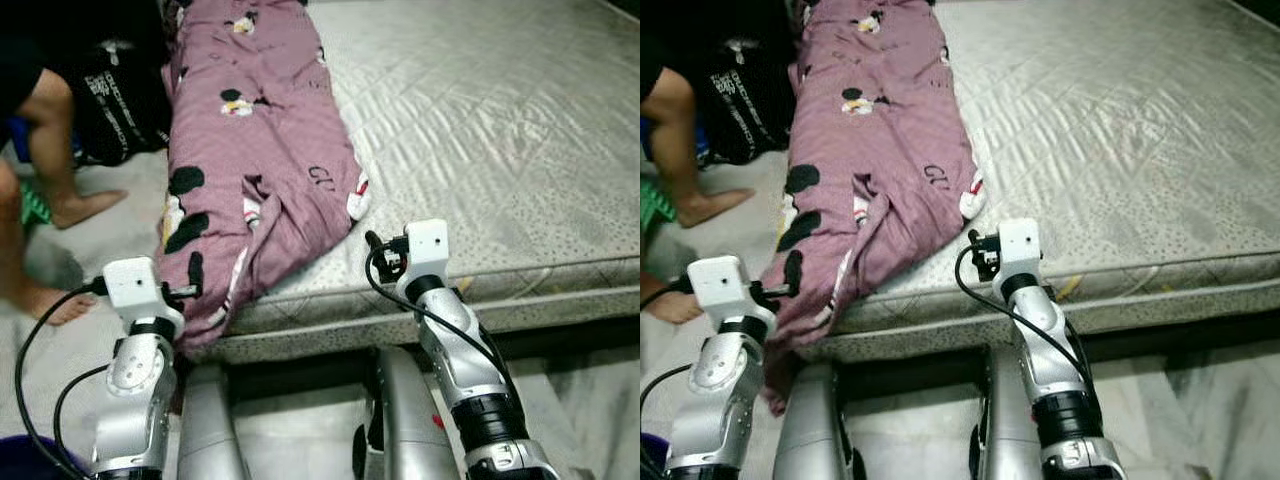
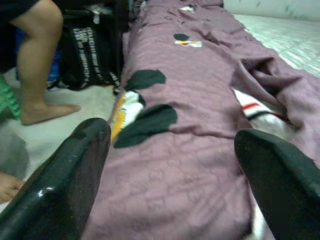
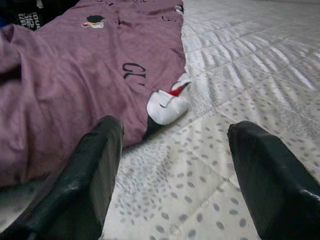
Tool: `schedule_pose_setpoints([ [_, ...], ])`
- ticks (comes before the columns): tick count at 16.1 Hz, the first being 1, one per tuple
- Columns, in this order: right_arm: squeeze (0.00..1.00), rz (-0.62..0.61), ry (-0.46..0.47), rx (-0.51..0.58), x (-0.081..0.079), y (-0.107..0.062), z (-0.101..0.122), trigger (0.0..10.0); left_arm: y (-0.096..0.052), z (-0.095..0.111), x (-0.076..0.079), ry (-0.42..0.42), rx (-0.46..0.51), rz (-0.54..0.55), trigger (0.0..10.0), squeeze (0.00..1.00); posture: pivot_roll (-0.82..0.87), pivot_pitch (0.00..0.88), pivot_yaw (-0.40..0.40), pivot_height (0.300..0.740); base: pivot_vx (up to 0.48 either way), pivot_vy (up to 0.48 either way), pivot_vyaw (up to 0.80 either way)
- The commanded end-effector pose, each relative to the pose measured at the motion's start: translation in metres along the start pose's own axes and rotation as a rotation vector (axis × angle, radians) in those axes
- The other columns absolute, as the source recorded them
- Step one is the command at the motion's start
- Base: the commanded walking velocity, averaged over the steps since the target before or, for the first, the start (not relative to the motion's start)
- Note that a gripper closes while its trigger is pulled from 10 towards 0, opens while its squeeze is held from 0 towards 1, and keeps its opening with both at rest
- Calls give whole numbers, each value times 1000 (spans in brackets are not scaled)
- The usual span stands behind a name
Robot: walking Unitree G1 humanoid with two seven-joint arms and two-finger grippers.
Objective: Clean up the room
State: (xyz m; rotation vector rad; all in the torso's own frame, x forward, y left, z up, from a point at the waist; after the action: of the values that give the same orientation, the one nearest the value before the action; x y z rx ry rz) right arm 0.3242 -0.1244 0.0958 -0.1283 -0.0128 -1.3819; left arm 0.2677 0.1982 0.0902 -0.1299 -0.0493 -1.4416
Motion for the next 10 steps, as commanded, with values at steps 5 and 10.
schedule_pose_setpoints([
  [5,0,52,-29,-19,-2,2,-2,10000,0,-1,-1,6,-10,8,10000,0,69,62,-1,500,0,0,800],
  [10,0,203,-30,-40,-18,20,3,10000,2,2,-3,11,-5,18,10000,0,91,61,-4,500,0,0,320],
])
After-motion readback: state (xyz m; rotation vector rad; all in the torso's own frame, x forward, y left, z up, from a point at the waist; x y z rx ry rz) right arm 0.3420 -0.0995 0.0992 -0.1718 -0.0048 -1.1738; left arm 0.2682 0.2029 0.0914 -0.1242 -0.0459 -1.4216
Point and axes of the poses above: a point about 5 cm out from each wrist's last joint towards the gripper, its own y axis pointing out of the wrist towards the gripper, its own z axis along the axis of the wrist's last joint, x = y × z, the point moved 1 cm from there along y, pointing out of the wrist towards the gripper, and after that the axes turned 2 degrees about -y, right-handed, at the moved point
